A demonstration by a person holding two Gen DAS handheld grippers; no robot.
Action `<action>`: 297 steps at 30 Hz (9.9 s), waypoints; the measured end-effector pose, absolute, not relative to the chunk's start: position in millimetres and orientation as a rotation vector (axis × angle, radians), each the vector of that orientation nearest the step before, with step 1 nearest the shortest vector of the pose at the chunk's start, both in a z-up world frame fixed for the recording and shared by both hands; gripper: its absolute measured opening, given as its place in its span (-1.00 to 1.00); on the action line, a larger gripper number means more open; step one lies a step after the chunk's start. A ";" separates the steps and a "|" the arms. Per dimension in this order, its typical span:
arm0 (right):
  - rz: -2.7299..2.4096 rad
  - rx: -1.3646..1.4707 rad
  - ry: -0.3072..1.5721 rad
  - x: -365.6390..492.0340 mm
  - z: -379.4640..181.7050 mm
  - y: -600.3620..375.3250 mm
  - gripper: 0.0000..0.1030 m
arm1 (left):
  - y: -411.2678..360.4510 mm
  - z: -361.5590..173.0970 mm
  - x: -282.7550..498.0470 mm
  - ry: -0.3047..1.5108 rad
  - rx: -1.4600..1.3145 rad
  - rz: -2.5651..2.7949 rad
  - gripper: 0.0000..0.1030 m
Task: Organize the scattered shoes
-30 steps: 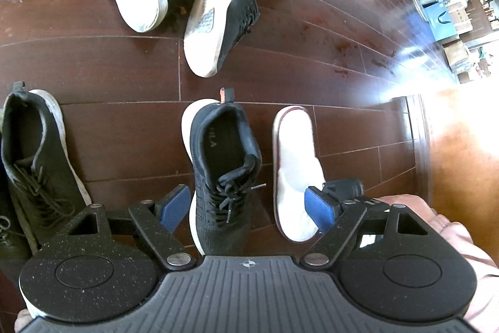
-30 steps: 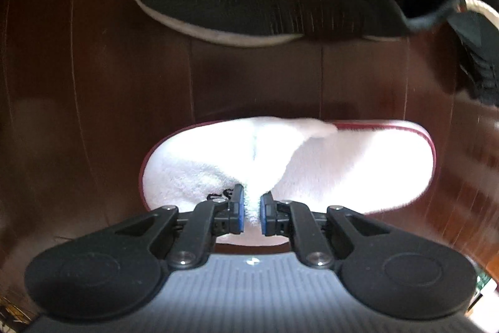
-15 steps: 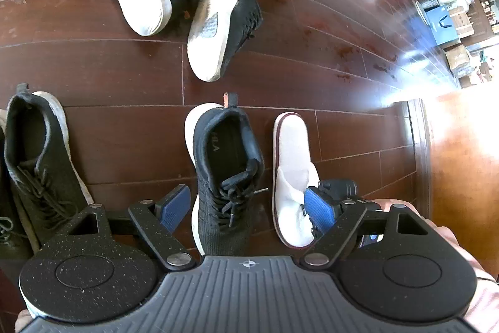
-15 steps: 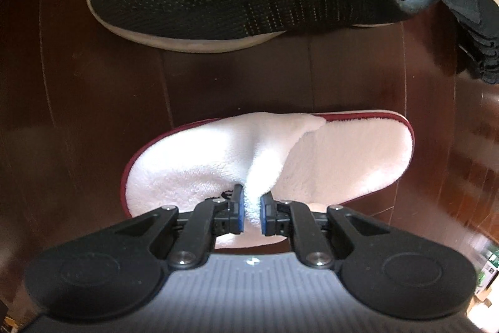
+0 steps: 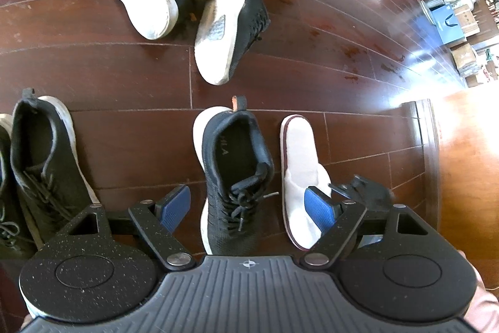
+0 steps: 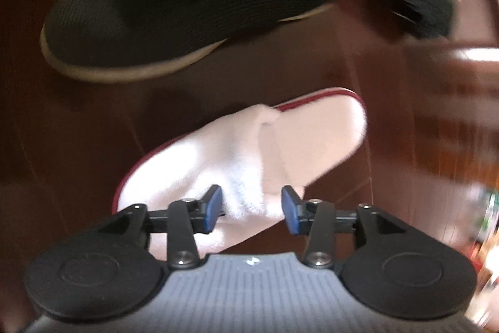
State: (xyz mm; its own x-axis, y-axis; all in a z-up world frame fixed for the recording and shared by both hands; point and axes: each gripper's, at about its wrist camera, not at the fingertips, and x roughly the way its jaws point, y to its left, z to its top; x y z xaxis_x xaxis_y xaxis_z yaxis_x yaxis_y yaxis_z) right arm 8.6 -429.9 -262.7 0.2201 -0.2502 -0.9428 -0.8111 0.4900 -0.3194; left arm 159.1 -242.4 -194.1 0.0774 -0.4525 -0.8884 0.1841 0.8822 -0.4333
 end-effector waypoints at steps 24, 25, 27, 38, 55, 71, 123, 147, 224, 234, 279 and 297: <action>-0.014 0.424 0.714 50.4 -86.2 -478.6 0.23 | -225.9 -240.4 365.4 1.127 -0.228 -0.260 0.42; -0.024 0.438 0.750 60.7 -95.0 -482.7 0.23 | -228.4 -248.6 372.8 1.132 -0.248 -0.255 0.37; -0.025 0.434 0.760 70.9 -99.4 -485.2 0.23 | -233.5 -262.8 383.8 1.145 -0.286 -0.252 0.26; 0.000 0.442 0.812 78.8 -108.0 -474.2 0.23 | -258.7 -312.4 407.9 1.173 -0.275 -0.287 0.06; 0.026 0.460 0.877 86.0 -114.2 -475.8 0.23 | -183.8 -309.3 388.3 1.328 -0.181 -0.124 0.33; 0.035 0.453 0.886 71.1 -104.9 -481.3 0.23 | -246.5 -282.1 399.4 1.161 -0.388 -0.225 0.39; 0.048 0.464 0.913 78.7 -111.1 -481.9 0.23 | -178.9 -298.4 377.4 1.268 -0.055 -0.026 0.58; 0.080 0.438 0.873 72.4 -98.9 -478.2 0.23 | -111.8 -287.5 361.5 1.311 -0.243 0.009 0.45; -0.103 0.815 0.368 -127.3 -4.1 -461.9 0.23 | -229.8 -94.9 100.7 1.182 -0.381 -0.515 -0.62; -0.349 0.968 0.265 -205.2 -22.8 -499.3 0.23 | -315.4 -143.3 6.6 1.297 -0.303 -0.670 -0.61; -0.836 1.320 0.438 -244.4 -162.6 -562.9 0.23 | -397.5 -302.6 -79.3 1.521 0.075 -0.796 0.55; -0.995 1.611 0.358 -255.6 -240.9 -541.7 0.24 | -286.6 -208.7 62.7 1.419 -0.061 -0.372 0.94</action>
State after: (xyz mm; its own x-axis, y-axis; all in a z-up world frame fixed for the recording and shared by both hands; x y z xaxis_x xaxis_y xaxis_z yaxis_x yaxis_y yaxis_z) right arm -255.6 -541.7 -240.9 0.5939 -0.2745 -0.7563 0.6931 -0.3027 0.6542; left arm 62.7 -286.6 -208.7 0.1042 -0.2879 -0.9520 0.2159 0.9409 -0.2609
